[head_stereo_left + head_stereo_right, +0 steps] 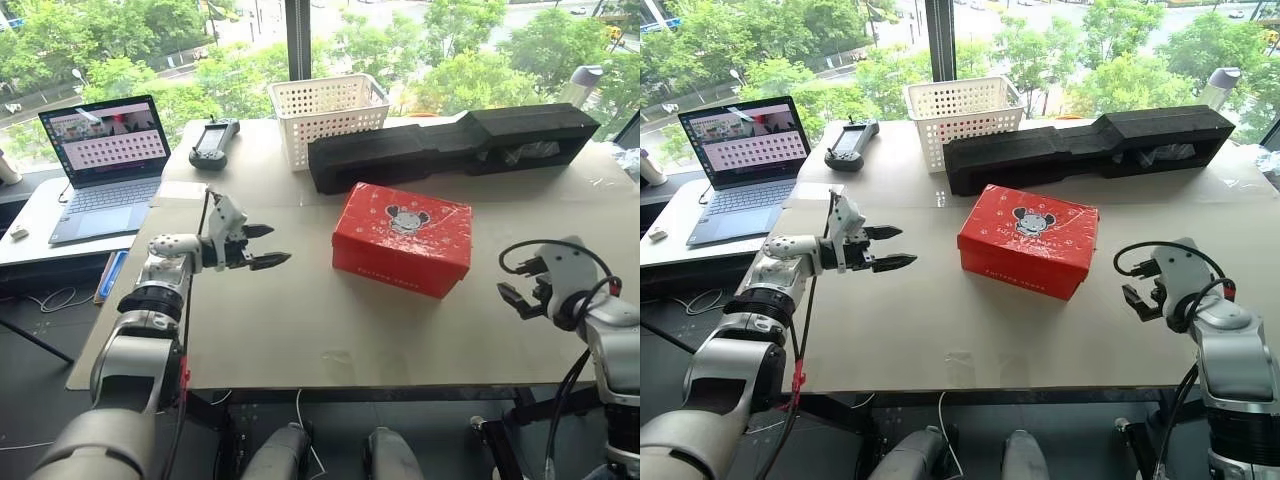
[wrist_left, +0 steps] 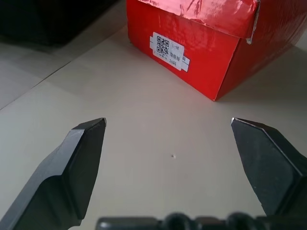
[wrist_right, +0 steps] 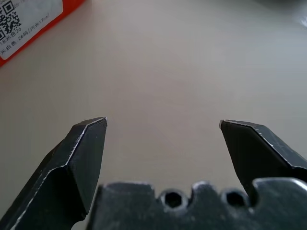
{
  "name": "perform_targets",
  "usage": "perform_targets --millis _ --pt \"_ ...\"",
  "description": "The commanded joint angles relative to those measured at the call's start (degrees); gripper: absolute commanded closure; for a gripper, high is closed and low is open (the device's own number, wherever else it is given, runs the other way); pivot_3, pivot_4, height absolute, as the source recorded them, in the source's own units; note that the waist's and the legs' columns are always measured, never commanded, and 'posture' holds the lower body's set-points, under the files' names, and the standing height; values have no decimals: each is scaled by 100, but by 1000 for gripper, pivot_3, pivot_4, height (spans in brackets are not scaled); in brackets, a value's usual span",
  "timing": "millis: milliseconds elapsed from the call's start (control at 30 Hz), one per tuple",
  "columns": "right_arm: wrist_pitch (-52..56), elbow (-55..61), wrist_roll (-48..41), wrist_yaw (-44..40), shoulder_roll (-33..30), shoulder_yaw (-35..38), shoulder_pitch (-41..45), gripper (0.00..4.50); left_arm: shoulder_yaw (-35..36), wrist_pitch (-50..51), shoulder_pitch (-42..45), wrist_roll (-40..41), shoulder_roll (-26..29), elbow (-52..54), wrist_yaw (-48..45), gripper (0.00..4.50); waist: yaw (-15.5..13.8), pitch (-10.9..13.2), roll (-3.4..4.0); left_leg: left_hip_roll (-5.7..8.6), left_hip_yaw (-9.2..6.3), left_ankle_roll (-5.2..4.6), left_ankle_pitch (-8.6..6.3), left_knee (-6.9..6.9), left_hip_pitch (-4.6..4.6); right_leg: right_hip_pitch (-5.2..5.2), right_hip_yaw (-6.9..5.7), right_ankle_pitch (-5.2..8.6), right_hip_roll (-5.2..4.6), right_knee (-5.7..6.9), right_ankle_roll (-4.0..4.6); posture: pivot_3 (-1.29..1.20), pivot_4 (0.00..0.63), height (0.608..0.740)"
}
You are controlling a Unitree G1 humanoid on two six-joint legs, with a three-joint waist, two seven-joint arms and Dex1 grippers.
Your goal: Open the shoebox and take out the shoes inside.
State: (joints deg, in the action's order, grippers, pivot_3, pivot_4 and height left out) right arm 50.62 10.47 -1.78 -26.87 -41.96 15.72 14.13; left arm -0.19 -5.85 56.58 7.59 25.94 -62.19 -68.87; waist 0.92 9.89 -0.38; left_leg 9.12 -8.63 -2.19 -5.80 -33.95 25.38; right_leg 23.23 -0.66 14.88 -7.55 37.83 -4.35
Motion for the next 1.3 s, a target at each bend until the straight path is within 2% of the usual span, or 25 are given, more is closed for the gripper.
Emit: perform_targets --millis 33,67,133,233,333,500,567,667,900,1133,1300 --pt "-138 -44 117 184 -110 -29 99 1356 55 -283 259 -84 -64 -217 -1 1446 -4 0 0 0 0 0 0 0 0 0 1 0 0 0 0 0 150 738" --pt "-144 -56 119 203 -106 -36 101 1638 67 -318 284 -100 -84 -262 -8 1695 -4 0 0 0 0 0 0 0 1 0 0 1 0 -1 -1 0 150 738" --pt "-159 -84 128 253 -101 -62 112 2391 50 -423 338 -173 -147 -362 84 2517 5 0 0 1 1 -1 1 0 1 1 3 1 0 -2 -1 0 150 738" --pt "-199 -210 179 326 -125 -181 179 3382 -10 -574 439 -306 -273 -513 240 3519 -1 0 0 2 1 -3 1 0 3 2 3 1 0 -2 -1 0 150 738" --pt "-196 -546 252 391 -85 -409 447 4393 -151 -822 583 -645 -459 -759 808 4500 -2 1 -2 4 1 -3 1 -6 5 1 1 0 1 -1 -1 0 150 738" --pt "-198 -1409 263 408 91 -897 1198 4451 -475 -1063 972 -1308 -1010 -1151 2056 4500 -5 2 -4 4 3 -7 4 -17 7 -5 -2 -8 -1 1 -15 0 150 738" --pt "-307 -1721 267 412 159 -1023 1473 4451 -478 -998 1136 -1372 -1306 -1243 2259 4500 -6 3 -4 5 4 -8 4 -24 9 -6 -1 -9 -1 3 -18 0 150 738" --pt "-533 -1916 34 219 322 -1003 1736 4451 -582 -1036 1256 -1554 -1650 -1327 2412 4500 -8 3 -6 8 4 -11 6 -30 19 -2 -4 -10 -1 3 -20 0 150 738" --pt "-498 -1650 -1058 -1007 643 -902 1898 4451 -786 -1289 1250 -1824 -2163 -1330 2309 4500 34 3 -5 8 7 -62 23 -33 20 -1 -1 -11 2 4 -17 0 150 738" --pt "-807 -2228 -1001 -1307 911 -1235 2450 4451 -595 -1560 1070 -1605 -2053 -1075 1687 4500 50 3 -5 9 9 -44 12 -40 19 -1 0 -12 2 10 -20 0 150 738" --pt "-1510 -3407 -640 -1349 1244 -1539 3128 4451 -293 -1524 612 -1167 -1688 -424 1285 4500 178 2 -3 6 8 -43 12 -43 16 2 2 -13 4 21 -19 0 150 738"
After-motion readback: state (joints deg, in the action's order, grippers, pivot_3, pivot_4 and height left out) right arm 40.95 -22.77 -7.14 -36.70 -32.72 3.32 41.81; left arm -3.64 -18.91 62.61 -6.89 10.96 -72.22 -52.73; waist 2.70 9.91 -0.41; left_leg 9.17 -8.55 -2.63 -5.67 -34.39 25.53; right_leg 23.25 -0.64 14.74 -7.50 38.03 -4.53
